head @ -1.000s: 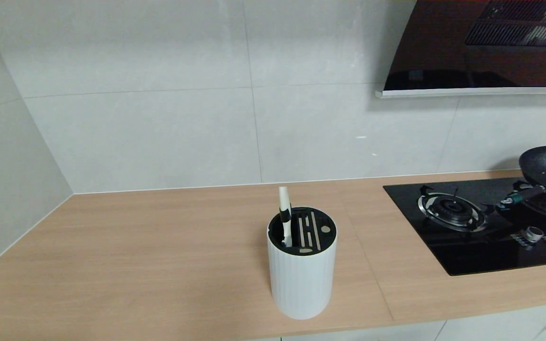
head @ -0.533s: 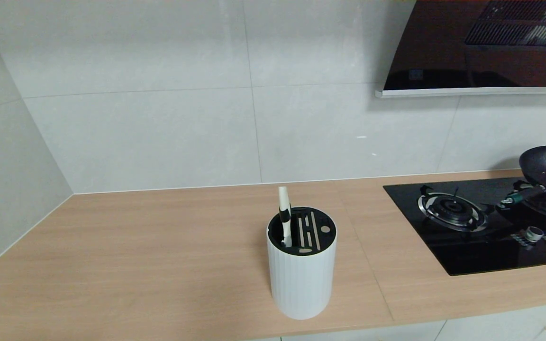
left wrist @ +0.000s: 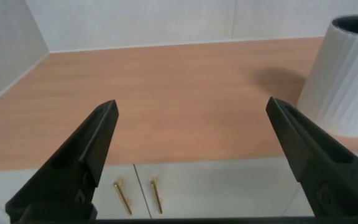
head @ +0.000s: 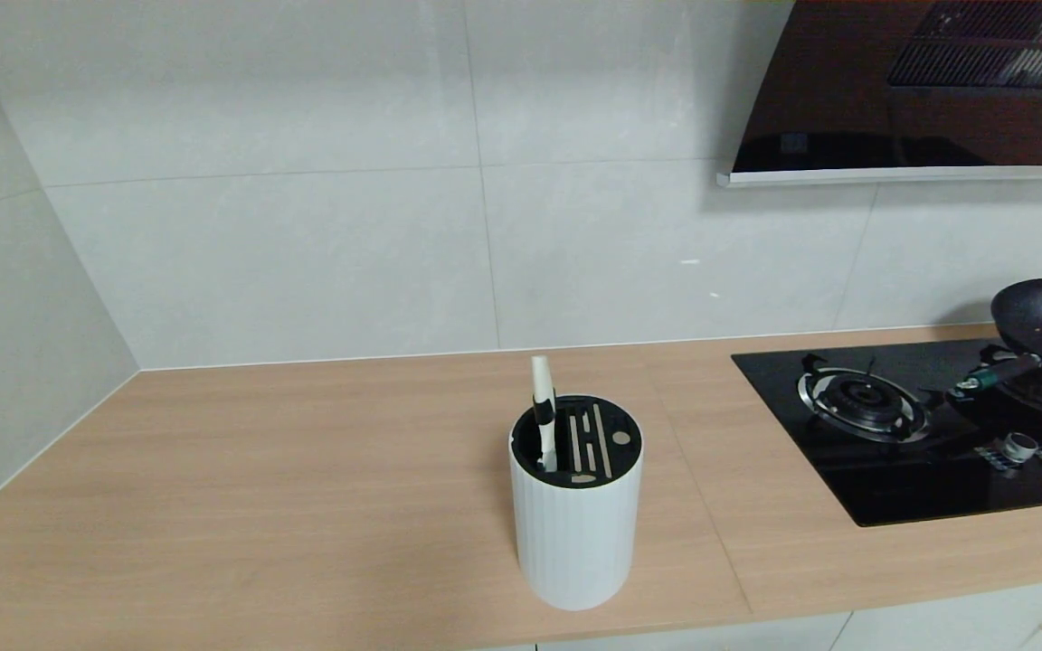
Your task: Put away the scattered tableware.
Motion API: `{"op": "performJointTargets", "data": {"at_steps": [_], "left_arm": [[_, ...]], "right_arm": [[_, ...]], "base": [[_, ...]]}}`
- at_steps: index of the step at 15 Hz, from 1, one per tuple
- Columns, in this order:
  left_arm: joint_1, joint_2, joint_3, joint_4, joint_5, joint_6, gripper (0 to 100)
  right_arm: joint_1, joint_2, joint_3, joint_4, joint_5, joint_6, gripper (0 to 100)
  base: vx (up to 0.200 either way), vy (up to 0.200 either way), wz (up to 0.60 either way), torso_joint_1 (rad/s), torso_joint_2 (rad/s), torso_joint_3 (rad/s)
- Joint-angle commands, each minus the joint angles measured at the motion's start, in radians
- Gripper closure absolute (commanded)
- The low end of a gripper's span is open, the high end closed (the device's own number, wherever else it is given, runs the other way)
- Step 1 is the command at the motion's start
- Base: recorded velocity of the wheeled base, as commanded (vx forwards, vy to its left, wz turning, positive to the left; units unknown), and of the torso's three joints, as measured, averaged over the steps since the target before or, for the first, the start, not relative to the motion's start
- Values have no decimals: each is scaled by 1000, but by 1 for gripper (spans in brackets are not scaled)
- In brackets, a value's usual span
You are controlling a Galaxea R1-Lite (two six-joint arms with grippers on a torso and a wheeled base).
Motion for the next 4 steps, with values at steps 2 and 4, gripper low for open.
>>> {"op": "performJointTargets", "data": {"at_steps": [2, 4], "left_arm": [[0, 0, 2, 0, 4, -39, 0], [0, 0, 2, 0, 4, -47, 0]], "right_arm": [[1, 2, 1, -1, 0, 0, 0], [1, 2, 1, -1, 0, 8, 0]], "base": [[0, 0, 0, 0, 0, 0], [0, 0, 0, 0, 0, 0]]}}
